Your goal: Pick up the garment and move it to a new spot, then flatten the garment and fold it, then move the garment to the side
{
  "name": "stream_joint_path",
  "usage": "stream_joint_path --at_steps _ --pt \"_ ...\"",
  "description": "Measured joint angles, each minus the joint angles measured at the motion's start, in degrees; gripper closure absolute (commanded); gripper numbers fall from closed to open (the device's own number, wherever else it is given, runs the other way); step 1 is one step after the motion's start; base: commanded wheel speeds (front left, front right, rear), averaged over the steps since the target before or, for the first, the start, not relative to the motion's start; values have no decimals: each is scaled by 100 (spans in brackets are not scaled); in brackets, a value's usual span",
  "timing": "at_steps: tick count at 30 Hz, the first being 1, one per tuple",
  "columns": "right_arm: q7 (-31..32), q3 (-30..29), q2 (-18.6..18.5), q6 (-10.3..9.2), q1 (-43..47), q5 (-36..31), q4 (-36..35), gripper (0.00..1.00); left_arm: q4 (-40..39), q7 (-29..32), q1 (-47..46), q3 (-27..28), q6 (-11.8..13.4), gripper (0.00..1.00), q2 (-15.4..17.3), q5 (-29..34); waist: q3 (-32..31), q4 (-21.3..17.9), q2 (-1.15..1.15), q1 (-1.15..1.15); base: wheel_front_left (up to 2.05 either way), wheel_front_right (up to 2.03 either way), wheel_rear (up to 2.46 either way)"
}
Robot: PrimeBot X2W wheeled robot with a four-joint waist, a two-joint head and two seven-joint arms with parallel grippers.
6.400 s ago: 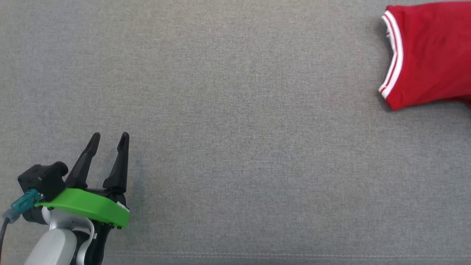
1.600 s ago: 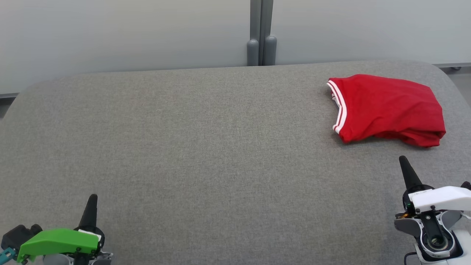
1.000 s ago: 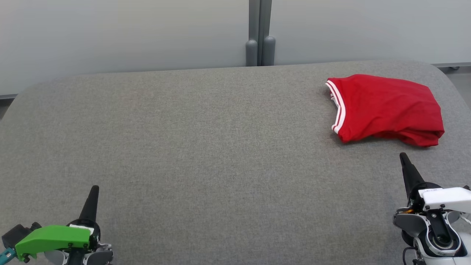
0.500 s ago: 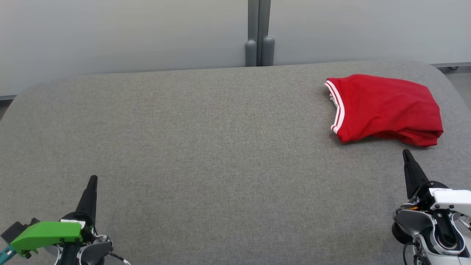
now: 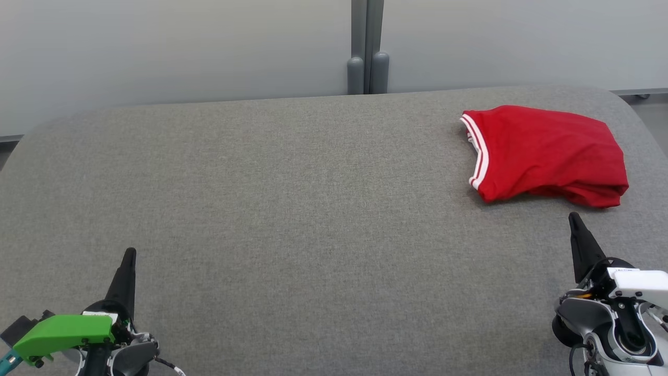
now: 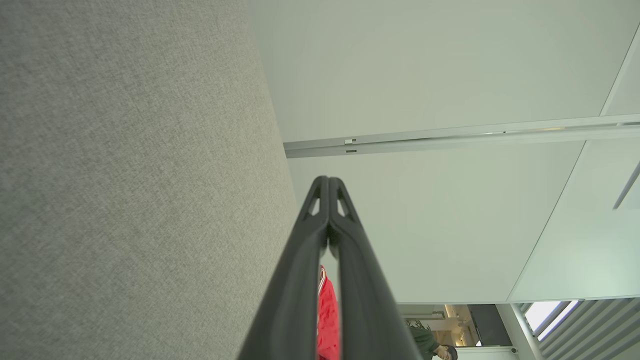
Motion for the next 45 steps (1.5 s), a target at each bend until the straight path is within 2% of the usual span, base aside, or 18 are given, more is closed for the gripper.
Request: stream_joint_path --at_steps 45 --pt "0 -5 8 1 -13 0 12 100 -18 -1 0 -1 0 100 -2 0 1 0 0 0 0 0 0"
